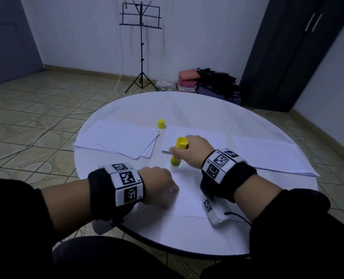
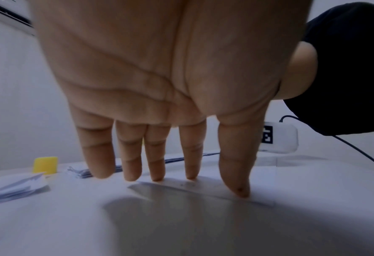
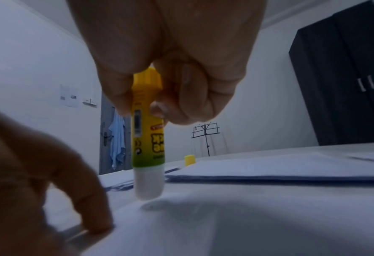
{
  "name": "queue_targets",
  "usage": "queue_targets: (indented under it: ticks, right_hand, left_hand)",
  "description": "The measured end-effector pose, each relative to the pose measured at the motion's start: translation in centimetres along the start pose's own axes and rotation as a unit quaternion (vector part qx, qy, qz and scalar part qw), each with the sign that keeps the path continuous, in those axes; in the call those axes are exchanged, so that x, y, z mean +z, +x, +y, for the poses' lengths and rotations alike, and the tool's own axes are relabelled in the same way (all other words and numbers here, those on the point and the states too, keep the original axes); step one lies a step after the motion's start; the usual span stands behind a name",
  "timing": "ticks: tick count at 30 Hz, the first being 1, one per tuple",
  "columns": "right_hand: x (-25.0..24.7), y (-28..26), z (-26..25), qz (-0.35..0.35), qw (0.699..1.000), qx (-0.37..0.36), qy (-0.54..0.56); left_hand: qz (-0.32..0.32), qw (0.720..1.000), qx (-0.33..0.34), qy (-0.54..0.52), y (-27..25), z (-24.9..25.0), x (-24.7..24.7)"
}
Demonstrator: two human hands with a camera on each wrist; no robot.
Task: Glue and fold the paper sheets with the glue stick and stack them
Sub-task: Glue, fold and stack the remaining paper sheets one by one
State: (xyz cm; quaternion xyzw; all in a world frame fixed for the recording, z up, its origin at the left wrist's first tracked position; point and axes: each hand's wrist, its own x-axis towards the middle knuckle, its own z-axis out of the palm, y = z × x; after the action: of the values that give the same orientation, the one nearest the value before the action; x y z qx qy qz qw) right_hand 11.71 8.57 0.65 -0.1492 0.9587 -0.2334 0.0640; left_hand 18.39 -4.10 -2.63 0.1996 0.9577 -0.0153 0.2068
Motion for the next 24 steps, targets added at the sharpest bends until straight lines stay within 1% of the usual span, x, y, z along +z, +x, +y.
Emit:
queue_targets:
  ticks: [3,6,9,13,18,21,24]
  right_hand:
    - [0.8,0.4,0.0,-0.013,1.000,0.003,-0.014]
    - [-0.1,0.1,1.2,-0.006,0.999,0.018,-0.038]
    - [-1.9,-0.8,3.7,0.007,0.997,0.053,-0.050]
    - [-4.3,-2.4,7.5,0.030,0.992,0.114,-0.034]
    - [-5.6,-3.7,9.6,0.053,0.984,0.161,-0.056]
    - [-5.3,-3.7,8.6,0.075,0.986,0.142,-0.041]
    - [-4.2,-3.8,5.5,0.061,0.996,0.061,0.009]
  left_hand:
    - [0.001,1.000,-0.001,0.004,0.3,-0.2,0.1]
    - [0.002,1.000,-0.009,0.000,0.5,-0.3,0.1]
    - [0.003,1.000,-0.010,-0.005,0.8,-0.3,-0.2]
    - [-0.002,1.000,-0.017,0.023,1.2,-0.4,-0.7]
    - [0.006,0.999,-0.031,0.024,1.7,-0.7,-0.9]
    - [-0.009,0.998,-0.054,-0.003,1.6,-1.0,-1.1]
    - [-0.023,0.995,-0.090,-0.029,1.6,-1.9,-0.8]
